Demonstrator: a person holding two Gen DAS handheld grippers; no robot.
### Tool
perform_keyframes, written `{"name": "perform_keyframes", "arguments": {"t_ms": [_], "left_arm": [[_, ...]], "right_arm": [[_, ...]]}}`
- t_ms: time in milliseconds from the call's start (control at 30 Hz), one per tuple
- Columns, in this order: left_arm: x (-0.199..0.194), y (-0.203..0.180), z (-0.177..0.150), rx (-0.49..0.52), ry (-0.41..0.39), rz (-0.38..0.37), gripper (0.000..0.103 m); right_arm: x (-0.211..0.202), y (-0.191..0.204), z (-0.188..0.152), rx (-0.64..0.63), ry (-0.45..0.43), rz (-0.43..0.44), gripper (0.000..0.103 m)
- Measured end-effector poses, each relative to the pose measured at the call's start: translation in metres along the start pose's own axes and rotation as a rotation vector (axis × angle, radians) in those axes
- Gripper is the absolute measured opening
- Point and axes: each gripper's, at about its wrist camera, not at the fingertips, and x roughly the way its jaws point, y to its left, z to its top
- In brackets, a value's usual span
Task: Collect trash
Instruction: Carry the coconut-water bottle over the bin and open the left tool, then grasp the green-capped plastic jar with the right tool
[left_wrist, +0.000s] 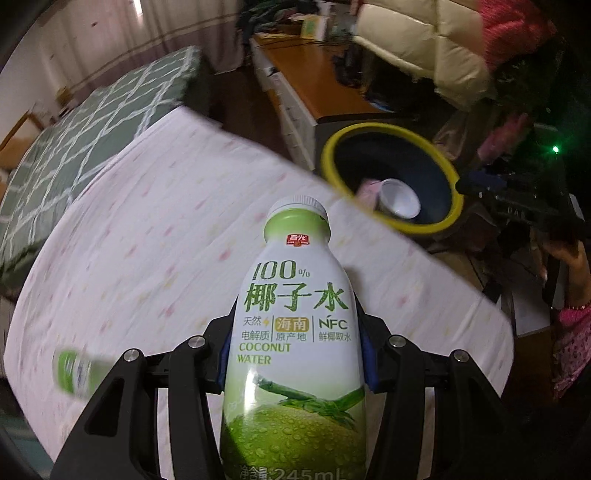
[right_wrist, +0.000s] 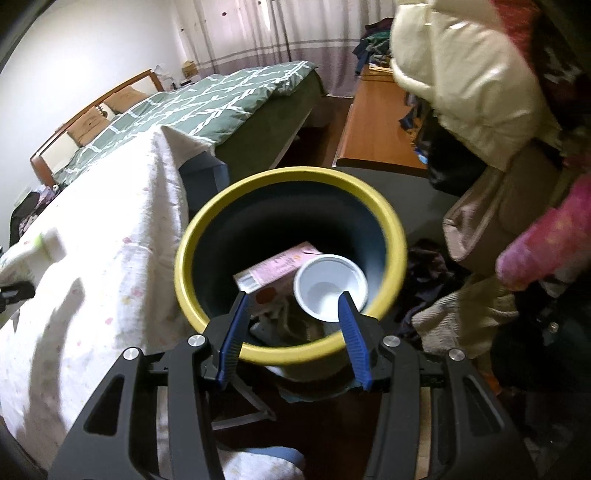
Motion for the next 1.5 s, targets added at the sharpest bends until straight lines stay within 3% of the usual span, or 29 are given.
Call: {"name": "perform_keyframes", "arguments": {"t_ms": [400,667,700,800,867,1000,1167,1367,1500], "left_arm": [[0.073,-0.103,0.106,0.176,-0.021,-0.11,0.051],[0.127,-0.142,0.15,0.19,-0.009,-0.14,0.051],[0.133,-0.143,0.154,0.184,-0.015,-0.133,0.053],[0.136,-0.14,0.159,0.171,-0.073,-0.09,0.084],[0.128,-0.134,0.159,0.148,-0.106,-0.085,0.085],[0.091,-0.112,0.143,0.097,-0.177,-0.088,0.085],[0.026,-0.071,0.092,-0.002,-0.289,-0.082,0.09],[-0.046,-0.01,0.0,-0.121,-0.372,-0.001,0.093],[-0.081,0.04,-0.062,-0.256,-0.397,0.079,0.095]], "right_arm": [[-0.024,-0.035,-0.033,0.049,0.022,-0.055,0.047],[-0.032,-0.05,-0.043,0.083,0.031,-0.086,0.047],[-0.033,-0.05,-0.043,0.085,0.033,-0.087,0.047],[-0.032,-0.05,-0.044,0.086,0.038,-0.088,0.047],[-0.032,-0.048,-0.044,0.082,0.04,-0.085,0.047],[-0.028,-0.039,-0.044,0.069,0.047,-0.069,0.047],[-0.021,-0.026,-0.041,0.045,0.052,-0.042,0.047],[-0.012,0.006,-0.035,-0.011,0.059,-0.004,0.047],[-0.009,0.03,-0.029,-0.054,0.058,0.024,0.047]]}}
